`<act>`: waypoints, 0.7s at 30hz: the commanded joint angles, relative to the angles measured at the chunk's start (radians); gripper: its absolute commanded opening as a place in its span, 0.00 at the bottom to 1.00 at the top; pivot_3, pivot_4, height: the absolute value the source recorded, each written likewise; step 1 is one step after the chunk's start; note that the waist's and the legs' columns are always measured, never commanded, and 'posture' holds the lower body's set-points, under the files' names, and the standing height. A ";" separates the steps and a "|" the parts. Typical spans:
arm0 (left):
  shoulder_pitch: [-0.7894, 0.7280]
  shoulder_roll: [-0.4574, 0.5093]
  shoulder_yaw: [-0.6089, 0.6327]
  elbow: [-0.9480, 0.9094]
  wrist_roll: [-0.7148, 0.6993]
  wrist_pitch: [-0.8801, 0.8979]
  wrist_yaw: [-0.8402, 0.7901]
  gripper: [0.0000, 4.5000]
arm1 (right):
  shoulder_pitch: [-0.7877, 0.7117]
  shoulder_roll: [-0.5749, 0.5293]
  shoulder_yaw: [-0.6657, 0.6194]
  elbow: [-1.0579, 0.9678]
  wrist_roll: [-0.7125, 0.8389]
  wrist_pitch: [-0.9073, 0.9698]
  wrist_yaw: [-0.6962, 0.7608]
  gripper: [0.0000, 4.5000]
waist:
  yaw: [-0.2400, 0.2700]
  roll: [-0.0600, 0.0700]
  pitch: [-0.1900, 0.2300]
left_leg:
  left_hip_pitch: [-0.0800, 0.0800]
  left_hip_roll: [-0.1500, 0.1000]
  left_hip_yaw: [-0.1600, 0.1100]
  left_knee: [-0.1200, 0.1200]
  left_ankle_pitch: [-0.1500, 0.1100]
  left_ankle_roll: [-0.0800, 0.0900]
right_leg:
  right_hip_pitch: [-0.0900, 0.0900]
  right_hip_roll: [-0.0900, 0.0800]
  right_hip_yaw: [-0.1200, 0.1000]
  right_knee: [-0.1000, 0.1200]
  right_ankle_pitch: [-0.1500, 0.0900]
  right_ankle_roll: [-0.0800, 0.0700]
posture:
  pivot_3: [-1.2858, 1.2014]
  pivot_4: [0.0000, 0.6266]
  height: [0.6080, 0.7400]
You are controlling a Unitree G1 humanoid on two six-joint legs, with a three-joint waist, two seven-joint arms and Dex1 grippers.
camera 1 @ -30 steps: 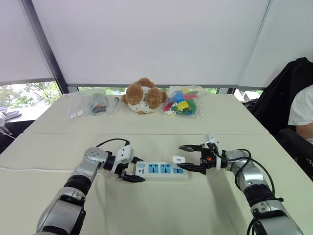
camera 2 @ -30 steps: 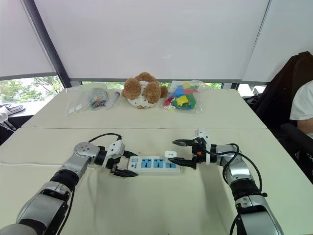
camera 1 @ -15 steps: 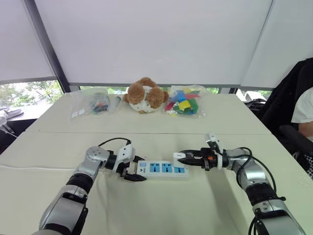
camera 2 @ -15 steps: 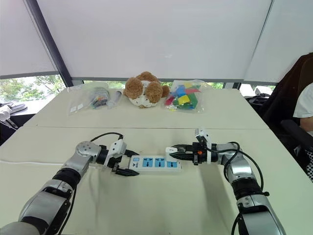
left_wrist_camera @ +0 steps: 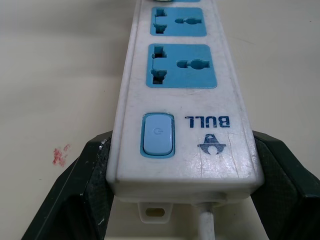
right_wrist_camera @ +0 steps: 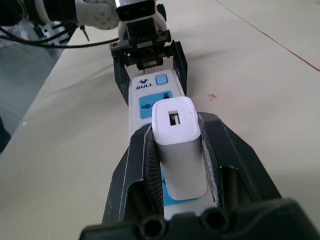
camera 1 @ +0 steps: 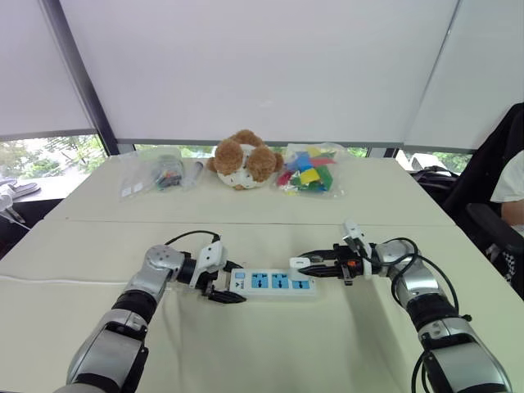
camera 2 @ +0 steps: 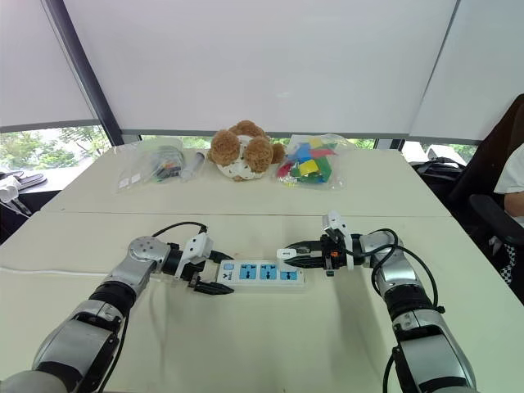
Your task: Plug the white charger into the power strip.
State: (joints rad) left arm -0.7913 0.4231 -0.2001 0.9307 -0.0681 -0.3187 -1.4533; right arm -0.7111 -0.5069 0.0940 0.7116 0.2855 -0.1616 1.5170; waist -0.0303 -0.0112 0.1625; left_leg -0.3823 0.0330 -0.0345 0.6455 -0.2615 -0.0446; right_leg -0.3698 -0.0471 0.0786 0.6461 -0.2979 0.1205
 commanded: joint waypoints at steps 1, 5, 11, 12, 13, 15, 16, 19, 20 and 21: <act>0.024 0.009 -0.004 0.014 0.040 0.006 0.060 0.67 | 0.047 -0.005 0.061 0.062 -0.092 0.006 -0.001 0.15 | -0.001 0.000 0.000 | 0.001 0.000 0.000 0.000 0.000 0.000 | 0.000 0.000 0.000 0.000 0.000 -0.001 | 0.52 0.24 0.99; 0.026 0.007 -0.004 0.010 0.040 0.009 0.062 0.67 | 0.041 -0.007 0.081 0.079 -0.112 0.002 -0.007 0.15 | -0.004 0.000 0.000 | 0.004 0.000 0.000 -0.001 0.000 0.000 | 0.004 0.000 0.000 -0.001 -0.001 -0.002 | 0.52 0.24 0.99; 0.022 0.001 -0.004 0.020 0.042 0.005 0.070 0.67 | 0.028 -0.023 0.102 0.080 -0.137 0.020 -0.009 0.15 | -0.008 0.000 0.000 | 0.008 0.000 0.000 -0.002 0.000 0.000 | 0.008 -0.001 0.000 -0.003 -0.001 -0.002 | 0.52 0.24 0.99; 0.022 -0.002 -0.004 0.022 0.043 0.003 0.072 0.67 | 0.027 -0.026 0.106 0.072 -0.141 0.030 -0.006 0.15 | -0.008 0.000 -0.001 | 0.008 0.000 0.000 -0.002 0.000 0.000 | 0.008 -0.001 0.000 -0.003 -0.001 -0.002 | 0.52 0.24 0.99; 0.022 -0.004 -0.005 0.024 0.043 0.002 0.074 0.67 | 0.027 -0.030 0.113 0.064 -0.146 0.043 -0.001 0.15 | -0.008 0.000 -0.001 | 0.008 0.000 0.000 -0.002 0.000 0.000 | 0.008 -0.001 0.000 -0.004 -0.001 -0.003 | 0.52 0.24 0.99; 0.022 -0.008 -0.005 0.026 0.044 0.000 0.076 0.67 | 0.029 -0.036 0.126 0.056 -0.155 0.053 0.005 0.15 | -0.008 0.000 -0.001 | 0.008 0.000 0.000 -0.002 0.000 0.000 | 0.009 -0.002 0.000 -0.005 -0.001 -0.003 | 0.52 0.24 0.99; 0.022 -0.010 -0.005 0.027 0.044 -0.001 0.077 0.67 | 0.029 -0.038 0.134 0.057 -0.162 0.054 0.002 0.15 | -0.008 0.000 -0.001 | 0.008 0.000 0.000 -0.002 0.000 0.000 | 0.009 -0.002 0.000 -0.006 -0.001 -0.003 | 0.52 0.24 0.99; 0.022 -0.015 -0.006 0.026 0.044 -0.002 0.078 0.67 | 0.025 -0.036 0.148 0.075 -0.178 0.077 -0.012 0.15 | -0.009 0.001 -0.003 | 0.009 0.000 0.000 -0.003 0.000 0.000 | 0.011 -0.002 0.000 -0.009 -0.001 -0.003 | 0.52 0.24 0.99; 0.022 -0.016 -0.006 0.027 0.045 -0.003 0.079 0.67 | 0.024 -0.034 0.148 0.084 -0.182 0.072 -0.017 0.15 | -0.009 0.001 -0.004 | 0.009 0.000 0.000 -0.003 0.000 0.000 | 0.012 -0.002 0.000 -0.011 -0.001 -0.003 | 0.52 0.24 0.99; 0.020 -0.015 -0.005 0.030 0.045 -0.003 0.079 0.67 | 0.023 -0.033 0.147 0.093 -0.185 0.070 -0.021 0.15 | -0.010 0.001 -0.005 | 0.009 0.000 0.000 -0.003 0.000 0.000 | 0.012 -0.002 0.000 -0.012 -0.001 -0.004 | 0.52 0.24 0.99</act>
State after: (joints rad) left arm -0.7849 0.4174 -0.1993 0.9421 -0.0616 -0.3172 -1.4435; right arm -0.7450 -0.5346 0.1445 0.7252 0.2243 -0.1200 1.5129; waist -0.0402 -0.0105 0.1577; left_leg -0.3731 0.0330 -0.0346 0.6423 -0.2618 -0.0448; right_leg -0.3576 -0.0496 0.0784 0.6333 -0.2987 0.1168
